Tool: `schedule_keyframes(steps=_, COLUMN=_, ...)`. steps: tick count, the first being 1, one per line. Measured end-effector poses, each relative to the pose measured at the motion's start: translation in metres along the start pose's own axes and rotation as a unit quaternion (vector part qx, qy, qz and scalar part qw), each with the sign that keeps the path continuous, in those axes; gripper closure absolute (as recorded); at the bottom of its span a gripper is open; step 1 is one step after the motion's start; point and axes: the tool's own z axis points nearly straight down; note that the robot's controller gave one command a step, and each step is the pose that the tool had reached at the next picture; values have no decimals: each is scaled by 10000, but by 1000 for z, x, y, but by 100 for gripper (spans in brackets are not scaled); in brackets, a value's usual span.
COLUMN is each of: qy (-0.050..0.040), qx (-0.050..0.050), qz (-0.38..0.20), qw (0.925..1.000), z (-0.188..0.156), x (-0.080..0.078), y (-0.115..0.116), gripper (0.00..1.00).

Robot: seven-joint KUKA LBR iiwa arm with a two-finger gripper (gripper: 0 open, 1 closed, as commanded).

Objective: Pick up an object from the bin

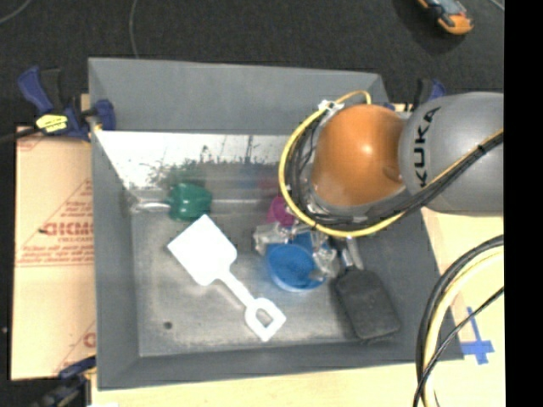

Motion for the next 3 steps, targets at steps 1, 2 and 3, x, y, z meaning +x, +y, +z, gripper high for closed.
schedule_keyframes(steps=1, qy=-78, qx=25, qz=1759, qw=9844, z=33, x=-27, y=-39, gripper=0)
schedule_keyframes(steps=2, qy=-34, qx=49, qz=-2064, qw=9784, z=32, x=-25, y=2, gripper=100)
schedule_keyframes(steps=3, qy=-36, qx=47, qz=-2050, qw=9787, z=32, x=-25, y=2, gripper=100)
